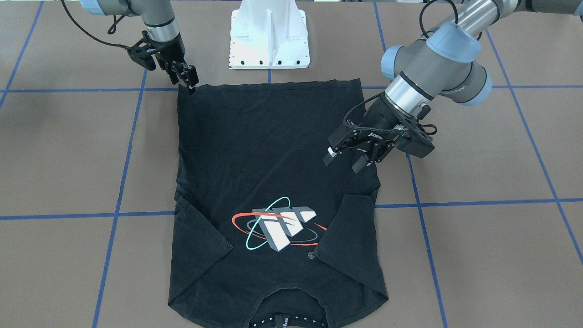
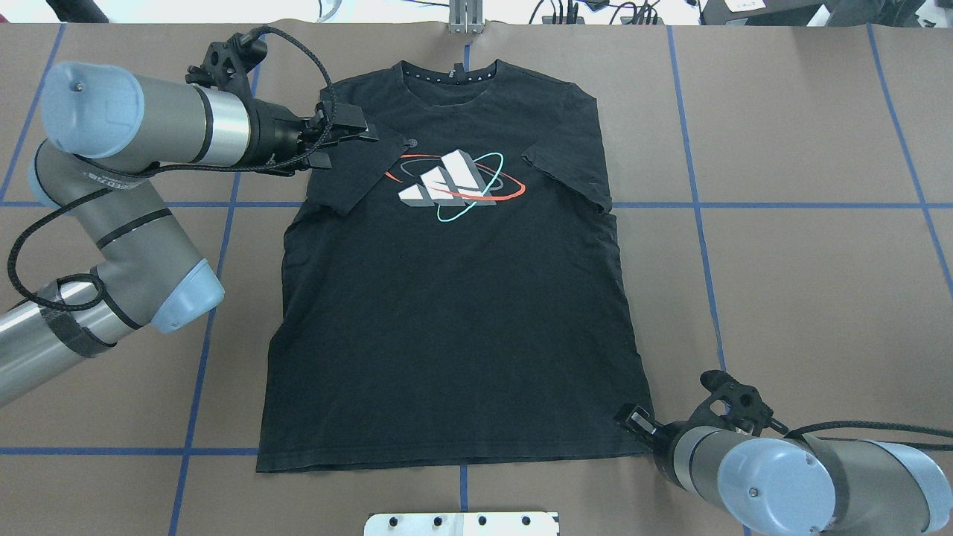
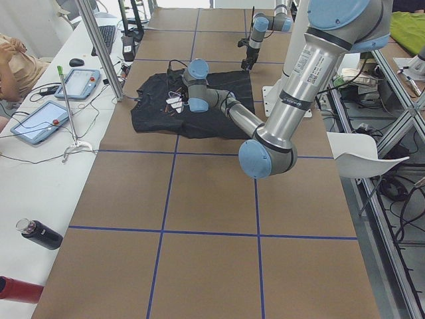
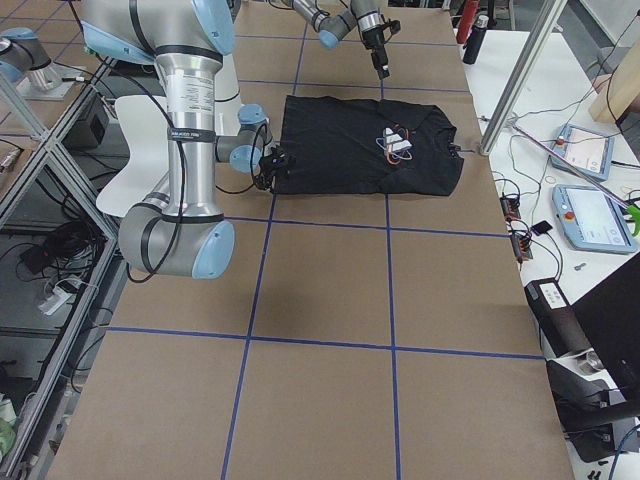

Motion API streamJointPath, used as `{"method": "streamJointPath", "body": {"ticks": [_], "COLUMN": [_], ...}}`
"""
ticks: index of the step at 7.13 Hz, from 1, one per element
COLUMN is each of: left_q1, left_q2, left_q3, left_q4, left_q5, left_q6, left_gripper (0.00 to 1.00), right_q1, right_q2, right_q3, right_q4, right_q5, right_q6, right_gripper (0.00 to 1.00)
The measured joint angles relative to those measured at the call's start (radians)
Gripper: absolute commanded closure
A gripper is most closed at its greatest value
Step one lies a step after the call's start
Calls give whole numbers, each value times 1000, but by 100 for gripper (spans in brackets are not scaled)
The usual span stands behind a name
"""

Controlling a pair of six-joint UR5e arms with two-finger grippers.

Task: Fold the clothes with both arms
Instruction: 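Move the right gripper to the hem corner nearest the robot while the left gripper lowers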

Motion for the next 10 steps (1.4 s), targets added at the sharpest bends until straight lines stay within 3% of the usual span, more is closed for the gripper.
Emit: {"method": "streamJointPath", "body": {"ticks": [1,2,3,7,10], "left_q1": [0,0,0,2,26], "left_q2": [2,3,4,14,162], "left_q3": [0,0,0,-17,-177], "left_q4": [0,0,0,10,98], "left_q5": [0,0,0,-1,7], "left_q6": [0,0,0,-7,-69], "left_gripper": [0,0,0,0,0], "right_q1": [-5,-7,-9,-14,-16], "right_q2": [-4,-6,-8,-33,-62], "right_q3": [0,0,0,24,84], "right_q4": [-1,-1,-3,-8,-7], "right_q5": [0,-1,-1,-2,35], "right_q6": [0,0,0,0,-4], "right_gripper": [46,79,100,100,100]}}
